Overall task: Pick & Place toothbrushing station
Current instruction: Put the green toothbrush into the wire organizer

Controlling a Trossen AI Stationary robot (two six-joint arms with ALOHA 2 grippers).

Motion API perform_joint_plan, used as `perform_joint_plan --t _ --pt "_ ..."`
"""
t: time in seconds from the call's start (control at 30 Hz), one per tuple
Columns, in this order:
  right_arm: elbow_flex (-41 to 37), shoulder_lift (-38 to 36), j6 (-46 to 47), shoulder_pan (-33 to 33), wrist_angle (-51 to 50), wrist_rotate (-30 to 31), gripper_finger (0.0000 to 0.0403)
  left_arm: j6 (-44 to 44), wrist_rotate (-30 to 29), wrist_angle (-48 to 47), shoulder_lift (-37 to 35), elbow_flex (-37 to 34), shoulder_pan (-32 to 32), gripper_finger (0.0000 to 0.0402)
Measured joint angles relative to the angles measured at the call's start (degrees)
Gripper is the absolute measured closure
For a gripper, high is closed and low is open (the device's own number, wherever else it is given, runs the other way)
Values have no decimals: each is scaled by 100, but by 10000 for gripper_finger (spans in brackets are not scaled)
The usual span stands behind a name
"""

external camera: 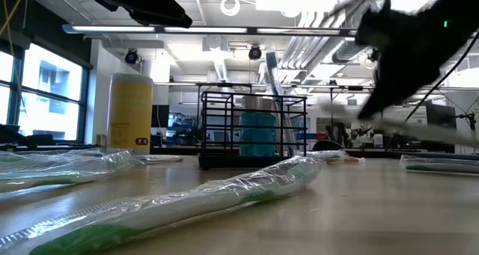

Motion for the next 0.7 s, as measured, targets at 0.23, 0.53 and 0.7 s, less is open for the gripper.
perform_joint_plan --t 0.23,0.53,0.7 --pt "506 -292 -1274 709 545 1293 399 0 20 0 0 0 0 239" --pt "342 -264 -4328 840 3765 2118 401 0 17 2 0 0 0 239" --pt "-174 -263 -5292 377 5669 711 402 0 17 2 0 0 0 239"
